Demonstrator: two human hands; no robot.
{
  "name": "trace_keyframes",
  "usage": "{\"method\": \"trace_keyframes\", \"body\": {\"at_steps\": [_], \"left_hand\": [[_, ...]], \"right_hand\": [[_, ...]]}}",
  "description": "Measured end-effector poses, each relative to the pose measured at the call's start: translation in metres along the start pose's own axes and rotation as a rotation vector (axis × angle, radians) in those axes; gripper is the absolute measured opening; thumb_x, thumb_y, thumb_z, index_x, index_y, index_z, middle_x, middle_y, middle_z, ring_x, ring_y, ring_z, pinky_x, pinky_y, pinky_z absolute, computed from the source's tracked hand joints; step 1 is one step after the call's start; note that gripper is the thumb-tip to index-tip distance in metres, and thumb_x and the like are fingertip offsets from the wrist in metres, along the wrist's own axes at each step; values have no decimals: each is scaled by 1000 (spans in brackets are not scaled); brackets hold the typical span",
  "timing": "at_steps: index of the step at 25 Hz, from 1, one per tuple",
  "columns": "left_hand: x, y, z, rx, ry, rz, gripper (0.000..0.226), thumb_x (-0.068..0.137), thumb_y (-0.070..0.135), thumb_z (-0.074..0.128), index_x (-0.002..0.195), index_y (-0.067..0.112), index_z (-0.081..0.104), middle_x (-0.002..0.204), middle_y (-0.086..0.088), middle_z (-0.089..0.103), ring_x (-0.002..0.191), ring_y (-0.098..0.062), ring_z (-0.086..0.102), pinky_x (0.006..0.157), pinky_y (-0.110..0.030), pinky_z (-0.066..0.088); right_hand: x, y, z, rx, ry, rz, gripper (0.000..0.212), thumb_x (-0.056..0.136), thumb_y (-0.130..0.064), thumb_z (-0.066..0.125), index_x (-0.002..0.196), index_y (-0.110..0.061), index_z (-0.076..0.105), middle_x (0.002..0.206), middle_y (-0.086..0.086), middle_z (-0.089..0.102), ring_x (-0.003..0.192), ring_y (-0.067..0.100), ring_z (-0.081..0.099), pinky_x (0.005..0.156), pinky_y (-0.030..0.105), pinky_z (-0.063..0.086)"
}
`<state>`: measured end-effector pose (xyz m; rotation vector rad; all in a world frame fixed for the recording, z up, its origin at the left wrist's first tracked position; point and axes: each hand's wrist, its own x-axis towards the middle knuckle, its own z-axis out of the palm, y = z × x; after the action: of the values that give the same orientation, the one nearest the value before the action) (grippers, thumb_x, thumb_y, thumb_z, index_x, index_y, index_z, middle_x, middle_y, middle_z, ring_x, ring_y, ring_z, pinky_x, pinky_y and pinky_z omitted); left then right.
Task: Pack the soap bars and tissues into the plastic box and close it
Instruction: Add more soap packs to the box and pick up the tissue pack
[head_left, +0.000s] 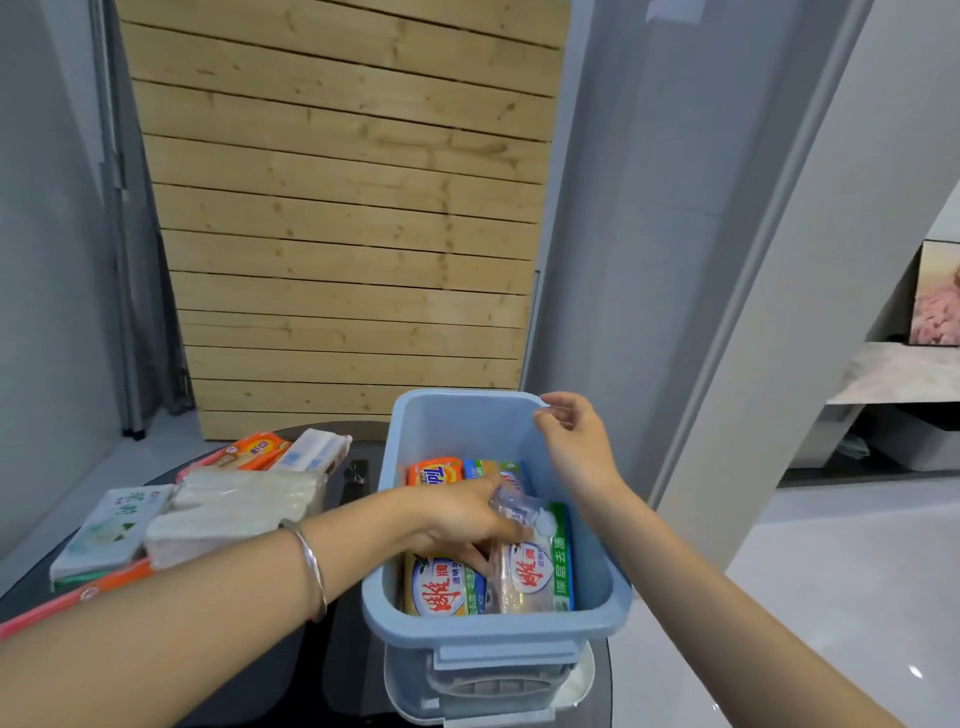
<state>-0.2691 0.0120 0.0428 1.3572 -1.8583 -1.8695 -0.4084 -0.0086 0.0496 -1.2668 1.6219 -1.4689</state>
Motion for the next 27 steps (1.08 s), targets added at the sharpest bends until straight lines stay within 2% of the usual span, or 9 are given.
{"method": "trace_keyframes", "body": {"at_steps": [2, 4, 7, 10, 14, 17, 21, 24, 27], "left_hand": [[4, -2, 3, 252, -4, 26, 55, 91, 21, 57, 136, 18, 26, 118, -6, 61, 104, -21, 60, 90, -34, 53], [7, -4, 0, 671, 31, 125, 49, 90, 32, 56, 131, 16, 34, 126, -10, 57, 113, -25, 54, 92, -36, 46], [4, -3, -13, 1053, 168, 276, 51, 84, 44, 60, 130, 28, 45, 133, -4, 46, 121, -23, 40, 101, -37, 36], [2, -4, -25, 943, 139, 210, 58, 82, 46, 62, 136, 33, 42, 136, -3, 52, 120, -21, 50, 100, -32, 41], [2, -6, -24, 1050, 15, 176, 49, 88, 39, 57, 135, 30, 48, 136, 2, 55, 119, -18, 52, 100, -29, 42], [2, -3, -28, 1089, -68, 92, 53, 89, 28, 58, 139, 32, 41, 144, 6, 45, 127, -17, 46, 106, -32, 40], [-6, -1, -21, 1112, -51, 95, 60, 88, 19, 60, 143, 27, 37, 145, 3, 44, 128, -20, 45, 106, -34, 40], [-20, -2, -27, 1167, 85, 173, 42, 91, 25, 53, 133, 25, 51, 137, 4, 56, 121, -17, 52, 102, -31, 42], [-30, -5, -31, 1304, 46, 84, 39, 95, 34, 40, 134, 32, 49, 139, 8, 53, 126, -16, 48, 105, -31, 37]], "right_hand": [[1, 4, 4, -20, -11, -19, 28, 89, -7, 53, 117, -10, 54, 94, -4, 54, 76, -3, 50, 53, -5, 36], [0, 5, 4, -41, -21, -21, 28, 88, -9, 55, 116, -14, 53, 99, -3, 55, 78, -4, 51, 55, -2, 38], [-1, 8, 3, -72, -21, -44, 25, 87, -10, 55, 110, -20, 50, 100, -4, 55, 77, -4, 50, 55, -3, 38], [-2, 9, 4, -109, -31, -57, 24, 88, -14, 54, 110, -22, 48, 99, -7, 55, 75, -3, 51, 58, 5, 41], [-1, 8, 7, -177, -51, -57, 33, 88, -17, 53, 121, -17, 46, 103, -6, 54, 80, 2, 53, 80, 32, 49], [-2, 8, 8, -210, -61, -60, 36, 88, -19, 53, 123, -16, 45, 104, -6, 54, 92, 12, 57, 90, 41, 51], [-2, 8, 7, -240, -71, -62, 37, 87, -20, 53, 123, -16, 45, 103, -5, 56, 97, 15, 57, 92, 44, 50], [0, 10, 6, -224, -56, -79, 34, 87, -19, 53, 120, -16, 47, 89, -13, 55, 91, 12, 55, 90, 42, 50], [1, 12, 7, -246, -67, -95, 32, 87, -21, 53, 119, -17, 48, 80, -18, 53, 87, 11, 55, 87, 38, 48]]}}
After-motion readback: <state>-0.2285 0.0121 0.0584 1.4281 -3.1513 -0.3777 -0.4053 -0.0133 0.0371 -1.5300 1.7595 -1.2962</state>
